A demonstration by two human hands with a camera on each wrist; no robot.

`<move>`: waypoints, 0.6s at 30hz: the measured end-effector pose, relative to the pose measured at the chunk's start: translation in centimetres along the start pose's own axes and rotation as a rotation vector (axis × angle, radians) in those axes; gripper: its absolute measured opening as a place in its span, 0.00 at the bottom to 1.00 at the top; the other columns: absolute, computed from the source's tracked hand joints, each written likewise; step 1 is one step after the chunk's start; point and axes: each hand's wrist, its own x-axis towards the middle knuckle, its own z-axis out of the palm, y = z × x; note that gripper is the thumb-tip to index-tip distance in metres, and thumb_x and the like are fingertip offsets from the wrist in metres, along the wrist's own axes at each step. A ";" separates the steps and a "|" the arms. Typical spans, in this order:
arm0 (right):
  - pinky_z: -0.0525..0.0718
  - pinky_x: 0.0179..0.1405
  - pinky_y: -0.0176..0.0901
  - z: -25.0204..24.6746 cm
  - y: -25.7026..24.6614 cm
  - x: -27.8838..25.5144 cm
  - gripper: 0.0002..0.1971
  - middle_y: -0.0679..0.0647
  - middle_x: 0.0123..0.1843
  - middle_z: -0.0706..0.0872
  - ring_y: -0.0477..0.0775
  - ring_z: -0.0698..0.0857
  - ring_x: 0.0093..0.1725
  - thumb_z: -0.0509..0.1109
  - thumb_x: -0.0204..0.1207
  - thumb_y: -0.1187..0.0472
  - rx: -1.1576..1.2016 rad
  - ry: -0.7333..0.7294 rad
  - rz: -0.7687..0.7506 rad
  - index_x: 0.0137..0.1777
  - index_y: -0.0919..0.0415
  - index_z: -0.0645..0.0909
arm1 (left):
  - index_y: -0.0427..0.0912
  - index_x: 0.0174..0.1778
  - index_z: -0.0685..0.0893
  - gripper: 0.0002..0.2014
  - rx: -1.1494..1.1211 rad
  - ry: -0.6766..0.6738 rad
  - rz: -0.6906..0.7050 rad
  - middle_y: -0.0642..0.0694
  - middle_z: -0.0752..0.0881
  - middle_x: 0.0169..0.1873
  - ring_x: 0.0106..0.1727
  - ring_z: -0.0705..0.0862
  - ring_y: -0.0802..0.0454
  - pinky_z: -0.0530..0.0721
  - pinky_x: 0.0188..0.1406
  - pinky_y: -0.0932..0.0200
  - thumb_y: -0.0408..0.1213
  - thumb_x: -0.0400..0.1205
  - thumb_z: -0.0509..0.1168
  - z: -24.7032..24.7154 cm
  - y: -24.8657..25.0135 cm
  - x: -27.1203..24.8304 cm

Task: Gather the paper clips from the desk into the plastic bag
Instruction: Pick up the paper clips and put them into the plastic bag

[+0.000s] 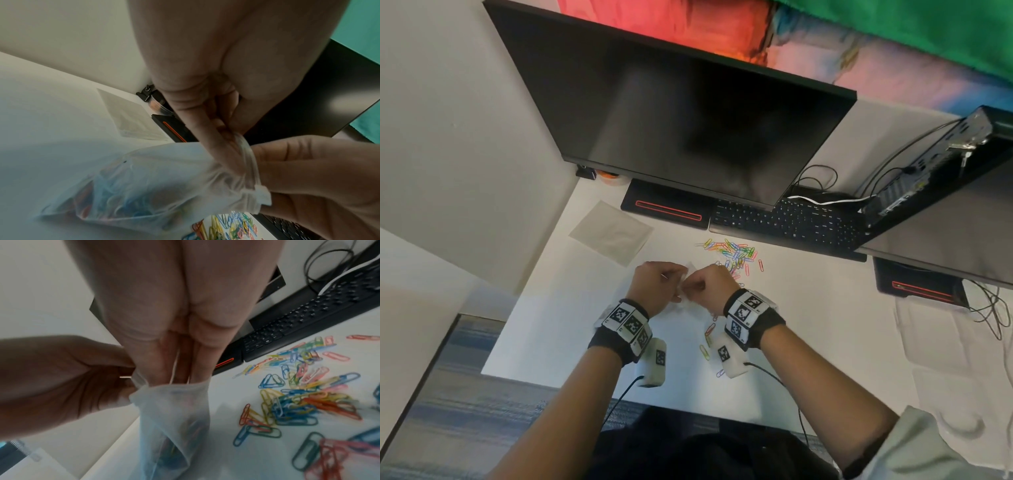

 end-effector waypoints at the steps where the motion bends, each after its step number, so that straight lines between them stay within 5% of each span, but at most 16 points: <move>1: 0.83 0.43 0.36 -0.4 0.0 -0.1 0.11 0.55 0.41 0.93 0.51 0.88 0.39 0.68 0.75 0.66 -0.005 -0.041 -0.022 0.45 0.57 0.92 | 0.39 0.50 0.91 0.09 -0.003 0.003 -0.003 0.40 0.91 0.35 0.31 0.91 0.45 0.91 0.35 0.59 0.29 0.84 0.65 -0.1 0.0 0.1; 3: 0.84 0.44 0.26 -1.0 0.4 -0.4 0.11 0.50 0.45 0.93 0.42 0.89 0.41 0.68 0.77 0.67 0.108 -0.036 -0.008 0.49 0.55 0.91 | 0.38 0.52 0.91 0.09 -0.012 0.008 0.005 0.41 0.90 0.34 0.31 0.91 0.46 0.91 0.35 0.60 0.30 0.84 0.65 -0.3 -0.1 0.2; 6: 0.88 0.48 0.36 -2.2 2.1 -0.4 0.13 0.51 0.49 0.92 0.43 0.90 0.44 0.67 0.78 0.71 0.323 0.161 0.071 0.51 0.56 0.90 | 0.40 0.51 0.91 0.09 -0.022 0.029 0.015 0.42 0.90 0.32 0.33 0.92 0.45 0.92 0.40 0.56 0.31 0.84 0.65 -0.7 -0.1 0.5; 8: 0.85 0.61 0.45 -2.8 4.6 0.3 0.14 0.53 0.61 0.89 0.48 0.87 0.57 0.71 0.76 0.68 0.101 0.273 0.110 0.59 0.54 0.87 | 0.41 0.50 0.91 0.10 -0.030 0.044 0.007 0.42 0.90 0.32 0.33 0.92 0.45 0.92 0.42 0.56 0.32 0.84 0.64 -1.1 -0.1 0.7; 11: 0.64 0.80 0.55 -2.1 8.3 1.0 0.35 0.56 0.83 0.64 0.60 0.64 0.81 0.76 0.72 0.53 -0.304 0.043 0.181 0.79 0.50 0.69 | 0.42 0.50 0.92 0.10 -0.045 0.053 0.006 0.43 0.90 0.33 0.34 0.92 0.46 0.93 0.43 0.51 0.32 0.84 0.64 -1.5 -0.2 1.1; 13: 0.66 0.79 0.59 -0.6 9.7 1.0 0.35 0.56 0.85 0.57 0.63 0.60 0.82 0.72 0.75 0.50 -0.442 -0.024 0.148 0.81 0.48 0.63 | 0.45 0.49 0.92 0.09 -0.048 0.054 0.008 0.44 0.90 0.33 0.34 0.92 0.46 0.93 0.44 0.49 0.32 0.84 0.65 -1.7 -0.3 1.3; 18: 0.84 0.61 0.51 2.0 10.2 1.1 0.21 0.59 0.72 0.77 0.62 0.77 0.68 0.66 0.78 0.68 -0.628 0.079 -0.020 0.70 0.55 0.79 | 0.45 0.49 0.92 0.09 -0.033 0.049 0.015 0.43 0.91 0.33 0.33 0.92 0.48 0.93 0.45 0.48 0.33 0.84 0.65 -1.6 -0.2 1.6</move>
